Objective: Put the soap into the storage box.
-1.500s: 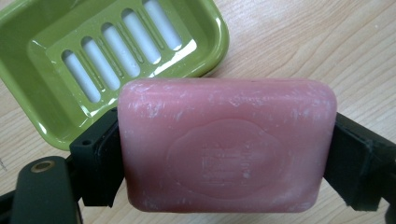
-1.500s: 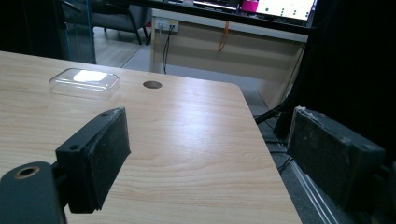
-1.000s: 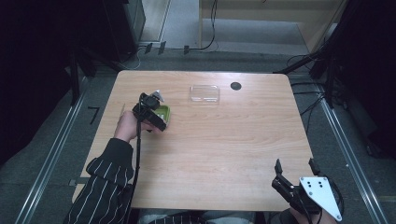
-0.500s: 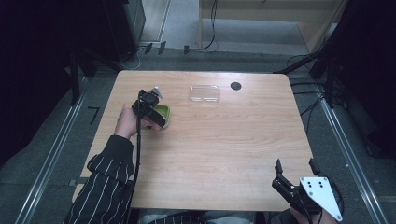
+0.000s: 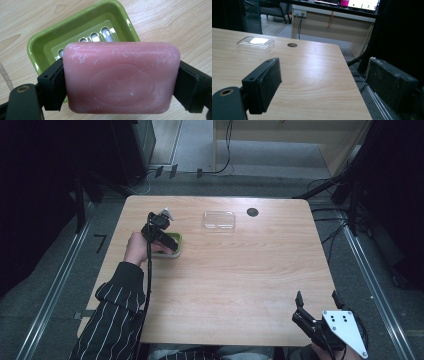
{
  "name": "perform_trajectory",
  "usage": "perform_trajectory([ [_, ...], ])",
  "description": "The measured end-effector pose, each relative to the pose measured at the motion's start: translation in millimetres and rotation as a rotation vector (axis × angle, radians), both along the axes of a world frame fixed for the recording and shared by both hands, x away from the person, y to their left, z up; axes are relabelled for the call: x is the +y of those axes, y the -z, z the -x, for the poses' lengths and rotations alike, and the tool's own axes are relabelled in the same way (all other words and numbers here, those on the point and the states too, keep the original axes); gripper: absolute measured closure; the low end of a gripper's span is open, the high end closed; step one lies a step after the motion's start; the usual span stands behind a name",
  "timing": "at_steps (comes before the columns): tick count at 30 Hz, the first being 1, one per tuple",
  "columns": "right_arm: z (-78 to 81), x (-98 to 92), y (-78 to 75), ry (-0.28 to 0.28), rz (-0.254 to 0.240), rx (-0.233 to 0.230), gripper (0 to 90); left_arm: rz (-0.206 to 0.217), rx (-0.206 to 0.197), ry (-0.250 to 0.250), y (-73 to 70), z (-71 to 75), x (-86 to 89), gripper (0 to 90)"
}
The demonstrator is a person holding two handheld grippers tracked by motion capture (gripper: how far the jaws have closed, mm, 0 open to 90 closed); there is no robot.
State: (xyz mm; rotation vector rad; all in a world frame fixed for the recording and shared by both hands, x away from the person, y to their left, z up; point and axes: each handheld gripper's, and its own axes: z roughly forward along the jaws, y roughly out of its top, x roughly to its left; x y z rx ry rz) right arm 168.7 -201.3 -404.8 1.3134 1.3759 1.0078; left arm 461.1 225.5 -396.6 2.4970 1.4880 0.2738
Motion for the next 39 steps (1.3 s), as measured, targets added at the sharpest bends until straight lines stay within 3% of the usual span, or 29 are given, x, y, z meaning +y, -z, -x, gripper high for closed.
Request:
perform_trajectory([
  [29,-0.3,-0.1,0.2,-0.002,-0.001,0.0,12.8,0.02,-0.042,-0.119,9.6,-16.4,6.0,13.7],
  [39,-0.2,0.0,0.1,-0.002,0.001,0.002,12.8,0.009,-0.062,-0.153,13.8,-18.8,4.9,13.6],
])
